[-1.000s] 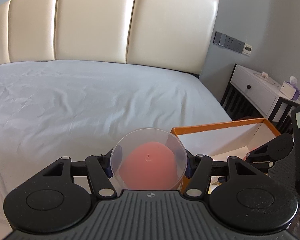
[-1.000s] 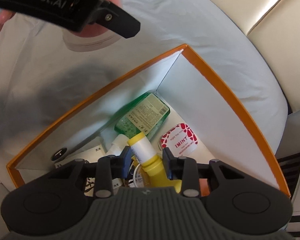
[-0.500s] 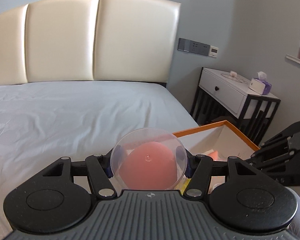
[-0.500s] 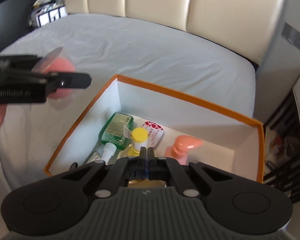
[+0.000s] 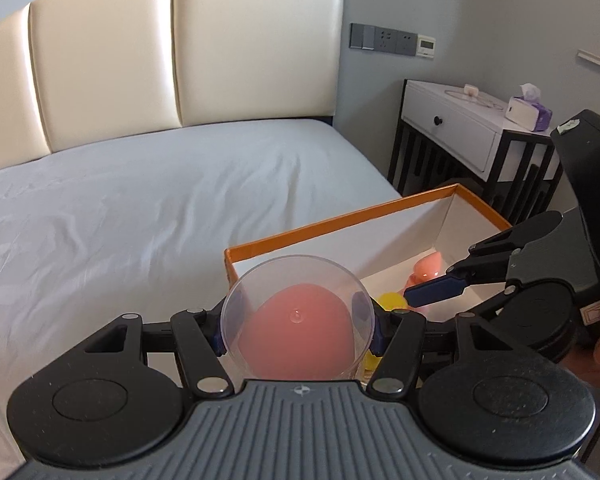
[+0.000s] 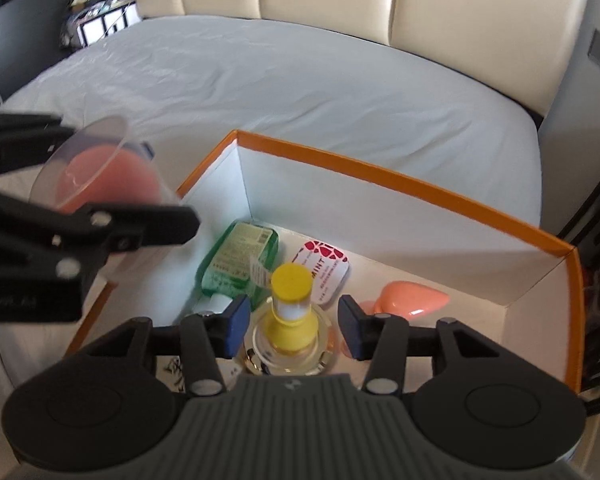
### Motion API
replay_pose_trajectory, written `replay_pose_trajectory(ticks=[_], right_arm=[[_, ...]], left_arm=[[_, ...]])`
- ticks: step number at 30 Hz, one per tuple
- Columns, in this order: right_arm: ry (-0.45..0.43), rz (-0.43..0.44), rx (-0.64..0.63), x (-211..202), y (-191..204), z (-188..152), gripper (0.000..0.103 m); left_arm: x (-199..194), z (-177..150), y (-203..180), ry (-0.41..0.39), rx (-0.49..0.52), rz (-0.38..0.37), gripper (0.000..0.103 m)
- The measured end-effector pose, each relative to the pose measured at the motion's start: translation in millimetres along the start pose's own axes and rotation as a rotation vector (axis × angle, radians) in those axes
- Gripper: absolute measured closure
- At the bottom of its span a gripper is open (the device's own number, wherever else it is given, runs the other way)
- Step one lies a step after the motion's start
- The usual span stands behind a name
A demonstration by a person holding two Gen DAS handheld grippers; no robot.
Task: Organize rigid objects
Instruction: 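Stand the yellow bottle in the box and open the right gripper while the left carries the cup, then lower the clear cup with pink sponge into the box and open the left gripper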
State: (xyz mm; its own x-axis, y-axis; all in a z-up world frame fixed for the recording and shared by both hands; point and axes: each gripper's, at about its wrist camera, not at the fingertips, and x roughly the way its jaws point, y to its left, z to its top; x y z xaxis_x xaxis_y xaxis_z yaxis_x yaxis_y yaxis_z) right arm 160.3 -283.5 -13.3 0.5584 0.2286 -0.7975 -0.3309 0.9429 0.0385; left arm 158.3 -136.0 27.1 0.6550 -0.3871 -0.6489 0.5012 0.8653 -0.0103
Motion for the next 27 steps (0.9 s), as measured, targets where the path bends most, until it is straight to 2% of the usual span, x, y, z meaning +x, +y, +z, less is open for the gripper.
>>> replay_pose_trajectory(ticks=[1, 2, 3, 7, 12, 17, 21, 27], right_arm=[[0.006, 0.005, 0.013, 5, -2, 1, 0.06], [0.016, 0.015, 0.025, 10, -3, 1, 0.079], [0.021, 0.028, 0.039, 12, -5, 0, 0.082], [-0.013, 0.035, 0.095, 3, -17, -4, 0.083], [-0.028, 0.046, 0.178, -35, -45, -18, 0.082], [-0.055, -0.047, 0.228, -61, -75, -30, 0.082], [-0.027, -0.127, 0.269, -44, -100, -31, 0.082], [-0.025, -0.11, 0.247, -8, -105, -29, 0.082]], left_arm=[[0, 0, 2, 0.005, -0.006, 0.002, 0.034], [1, 1, 2, 0.009, -0.012, 0.001, 0.034], [2, 1, 3, 0.011, -0.016, -0.001, 0.034], [3, 4, 1, 0.012, -0.016, -0.006, 0.034], [8, 8, -13, 0.021, 0.007, -0.056, 0.034], [19, 12, -32, 0.036, 0.016, -0.123, 0.034], [34, 12, -44, 0.07, -0.001, -0.134, 0.034], [48, 10, -52, 0.109, -0.008, -0.135, 0.034]])
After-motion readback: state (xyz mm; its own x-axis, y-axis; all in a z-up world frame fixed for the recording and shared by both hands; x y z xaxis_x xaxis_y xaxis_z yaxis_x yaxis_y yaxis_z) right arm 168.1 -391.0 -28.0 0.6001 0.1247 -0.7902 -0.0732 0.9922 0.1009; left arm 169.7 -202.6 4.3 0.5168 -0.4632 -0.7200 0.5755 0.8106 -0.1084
